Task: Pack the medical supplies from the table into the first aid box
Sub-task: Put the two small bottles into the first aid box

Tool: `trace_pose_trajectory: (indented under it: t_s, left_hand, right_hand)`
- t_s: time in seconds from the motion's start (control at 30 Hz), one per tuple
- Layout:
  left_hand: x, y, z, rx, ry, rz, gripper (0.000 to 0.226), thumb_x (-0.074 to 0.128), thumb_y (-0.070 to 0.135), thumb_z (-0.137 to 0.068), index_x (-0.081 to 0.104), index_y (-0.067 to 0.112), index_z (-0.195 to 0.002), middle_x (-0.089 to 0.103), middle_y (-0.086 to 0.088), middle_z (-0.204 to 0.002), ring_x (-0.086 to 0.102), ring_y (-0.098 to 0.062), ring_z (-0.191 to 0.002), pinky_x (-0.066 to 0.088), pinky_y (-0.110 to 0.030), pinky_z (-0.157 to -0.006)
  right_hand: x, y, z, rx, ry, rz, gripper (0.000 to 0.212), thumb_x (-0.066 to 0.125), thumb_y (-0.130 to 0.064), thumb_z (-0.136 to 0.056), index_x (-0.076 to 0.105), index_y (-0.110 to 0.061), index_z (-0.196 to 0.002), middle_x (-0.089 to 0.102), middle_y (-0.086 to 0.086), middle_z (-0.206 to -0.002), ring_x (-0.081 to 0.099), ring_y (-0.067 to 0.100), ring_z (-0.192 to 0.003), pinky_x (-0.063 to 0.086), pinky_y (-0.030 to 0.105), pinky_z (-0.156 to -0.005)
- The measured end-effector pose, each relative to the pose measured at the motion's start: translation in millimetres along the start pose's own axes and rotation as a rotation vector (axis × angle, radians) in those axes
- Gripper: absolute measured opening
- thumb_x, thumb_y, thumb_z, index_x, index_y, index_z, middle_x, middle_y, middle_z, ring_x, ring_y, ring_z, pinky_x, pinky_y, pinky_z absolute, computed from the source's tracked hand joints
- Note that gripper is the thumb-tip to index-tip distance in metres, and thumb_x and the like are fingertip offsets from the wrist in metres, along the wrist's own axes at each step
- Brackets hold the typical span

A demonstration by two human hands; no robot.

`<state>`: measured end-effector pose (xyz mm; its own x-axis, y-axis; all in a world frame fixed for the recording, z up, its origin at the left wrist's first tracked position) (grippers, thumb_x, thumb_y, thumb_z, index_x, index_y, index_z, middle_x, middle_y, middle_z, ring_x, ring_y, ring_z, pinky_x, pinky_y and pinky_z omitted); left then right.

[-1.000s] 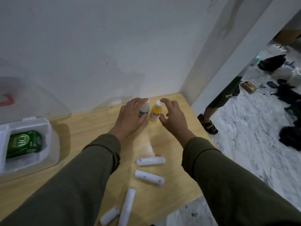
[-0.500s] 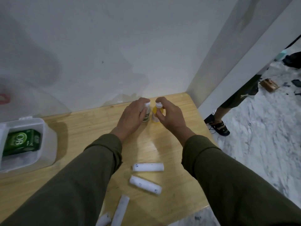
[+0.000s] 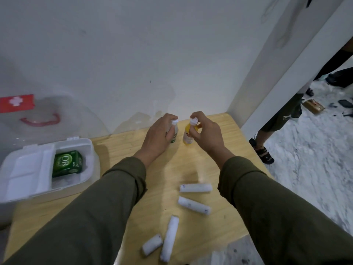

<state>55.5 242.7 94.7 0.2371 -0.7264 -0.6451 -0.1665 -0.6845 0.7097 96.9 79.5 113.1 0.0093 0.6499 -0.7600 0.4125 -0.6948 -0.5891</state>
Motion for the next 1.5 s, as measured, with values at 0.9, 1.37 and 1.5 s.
trace_pose_trajectory:
  t_s: [0.9, 1.37, 1.5]
  left_hand:
    - [-230, -105, 93, -0.03, 0.128, 0.051, 0.023, 0.053, 0.013, -0.092, 0.052, 0.016, -0.115, 0.059, -0.004, -0.114, 0.054, -0.017, -0.108, 0.051, -0.04, -0.088]
    - [-226, -140, 95, -0.129, -0.055, 0.14, 0.02, 0.055, 0.014, -0.093, 0.052, 0.019, -0.112, 0.057, -0.002, -0.125, 0.05, -0.012, -0.115, 0.045, -0.023, -0.084]
    - [-222, -147, 92, -0.158, -0.095, 0.141, 0.022, 0.056, 0.011, -0.092, 0.051, 0.021, -0.111, 0.057, 0.0, -0.123, 0.049, -0.008, -0.112, 0.046, -0.022, -0.085]
  right_hand:
    - [110, -256, 40, -0.065, -0.043, -0.177, 0.022, 0.061, -0.018, -0.085, 0.052, -0.019, -0.105, 0.063, 0.002, -0.1, 0.066, 0.023, -0.083, 0.057, 0.045, -0.074]
    - [144, -253, 39, -0.075, -0.213, -0.126, 0.031, 0.062, -0.019, -0.083, 0.05, -0.019, -0.112, 0.067, 0.001, -0.101, 0.068, 0.02, -0.084, 0.056, 0.033, -0.072]
    - [152, -249, 37, -0.07, -0.249, -0.109, 0.042, 0.065, -0.018, -0.081, 0.046, -0.023, -0.118, 0.068, 0.003, -0.1, 0.065, 0.018, -0.088, 0.053, 0.033, -0.075]
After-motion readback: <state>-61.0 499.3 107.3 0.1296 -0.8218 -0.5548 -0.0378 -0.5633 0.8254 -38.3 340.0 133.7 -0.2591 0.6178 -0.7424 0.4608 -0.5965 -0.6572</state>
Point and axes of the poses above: each hand's wrist, its own z-axis away from the middle knuckle, its own x-axis out of the palm, y = z × x, the point moved 2 cm from there along -z, towards the middle knuckle
